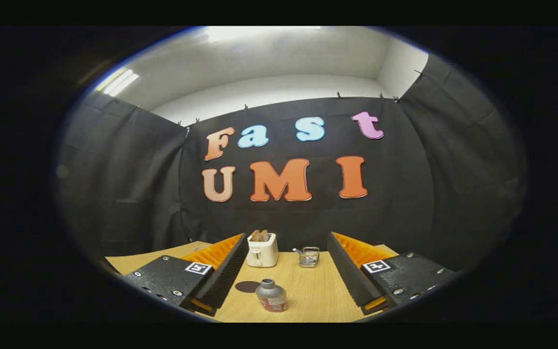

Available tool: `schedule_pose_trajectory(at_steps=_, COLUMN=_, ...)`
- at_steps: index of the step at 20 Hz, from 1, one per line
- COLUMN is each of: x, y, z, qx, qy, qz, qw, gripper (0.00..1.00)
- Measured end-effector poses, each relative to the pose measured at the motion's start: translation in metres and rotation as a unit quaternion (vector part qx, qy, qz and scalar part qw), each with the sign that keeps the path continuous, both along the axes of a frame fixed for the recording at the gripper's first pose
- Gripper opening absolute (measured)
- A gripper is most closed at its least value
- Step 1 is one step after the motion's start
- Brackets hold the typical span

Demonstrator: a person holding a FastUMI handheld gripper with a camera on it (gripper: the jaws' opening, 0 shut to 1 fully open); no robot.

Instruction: Take the bottle from table, then pour the juice into the cup, finally place the bottle on the coaster

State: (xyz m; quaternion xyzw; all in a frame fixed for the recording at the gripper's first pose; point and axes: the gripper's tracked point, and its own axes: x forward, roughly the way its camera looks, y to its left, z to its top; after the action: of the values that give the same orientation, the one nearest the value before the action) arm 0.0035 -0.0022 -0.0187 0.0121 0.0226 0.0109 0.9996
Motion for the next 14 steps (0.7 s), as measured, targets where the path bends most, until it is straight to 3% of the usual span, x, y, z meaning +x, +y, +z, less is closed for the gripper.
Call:
schedule_pose_trajectory(at_steps=8, x=-0.002, y=-0.002, z=-0.013, qx=-0.01, qy=0.0, qz=0.0, qw=1.0, gripper=0.97)
schedule_pose_trajectory(at_steps=14, x=0.001, y=0.013, z=-0.055, qx=-0.03, qy=0.022, qz=0.017, qw=0.999, gripper=0.97)
